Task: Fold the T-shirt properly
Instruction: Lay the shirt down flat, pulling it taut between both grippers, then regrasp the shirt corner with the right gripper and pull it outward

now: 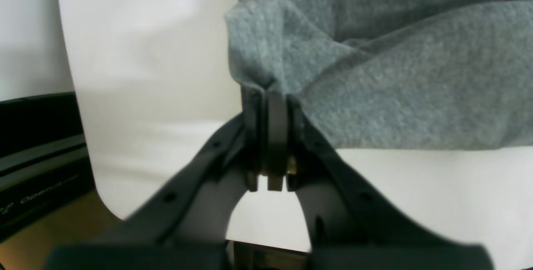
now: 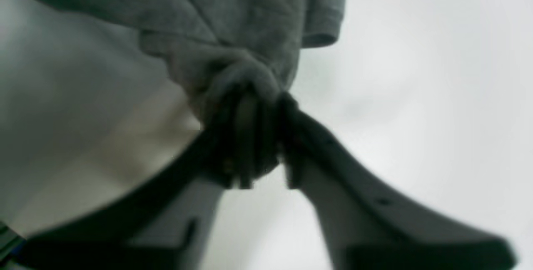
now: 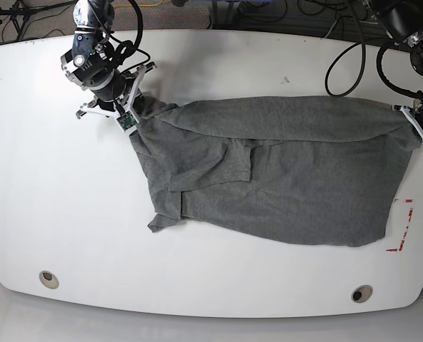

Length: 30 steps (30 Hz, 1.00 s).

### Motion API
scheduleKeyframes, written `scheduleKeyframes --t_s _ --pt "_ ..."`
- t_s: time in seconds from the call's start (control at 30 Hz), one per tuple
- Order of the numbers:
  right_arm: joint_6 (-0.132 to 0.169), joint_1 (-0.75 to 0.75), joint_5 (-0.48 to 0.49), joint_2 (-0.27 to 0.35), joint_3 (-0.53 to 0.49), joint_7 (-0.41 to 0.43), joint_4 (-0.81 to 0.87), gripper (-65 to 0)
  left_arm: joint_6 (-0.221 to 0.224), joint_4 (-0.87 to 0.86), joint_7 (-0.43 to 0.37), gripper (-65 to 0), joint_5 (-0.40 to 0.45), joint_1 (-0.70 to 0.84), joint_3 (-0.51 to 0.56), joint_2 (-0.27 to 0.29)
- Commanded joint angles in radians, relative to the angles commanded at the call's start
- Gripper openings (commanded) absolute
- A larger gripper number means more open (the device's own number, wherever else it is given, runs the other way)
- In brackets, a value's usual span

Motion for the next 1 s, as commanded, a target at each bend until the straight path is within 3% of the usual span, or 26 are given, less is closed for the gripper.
scheduleKeyframes --t_s 0.1,0.2,0.37,0.67,0.87,1.0 --pt "0.0 -0.008 0.005 -0.012 0.002 0.0 0.003 -27.0 0.0 0.0 0.0 -65.0 0.0 -0.003 0.002 0.0" --pt "0.0 -0.038 0.008 -0.015 0.005 0.003 0.017 -20.9 0.0 0.0 0.0 -65.0 0.0 -0.008 0.002 -0.003" --pt "0.0 -0.055 0.083 -0.025 0.021 0.003 0.021 -22.8 0.0 0.0 0.0 -65.0 0.0 -0.009 0.002 -0.003" --pt "0.0 -0.051 0.284 -0.021 0.192 -0.015 0.018 -24.9 0.0 0.0 0.0 -65.0 0.002 -0.011 0.008 -0.005" --pt "0.0 -0.021 0.39 0.023 0.302 -0.032 0.012 -24.9 0.0 0.0 0.0 -65.0 0.002 -0.012 0.009 -0.005" --pt "0.0 0.02 0.445 0.032 0.345 -0.094 -0.012 -24.9 0.0 0.0 0.0 -65.0 0.003 -0.034 0.009 -0.003"
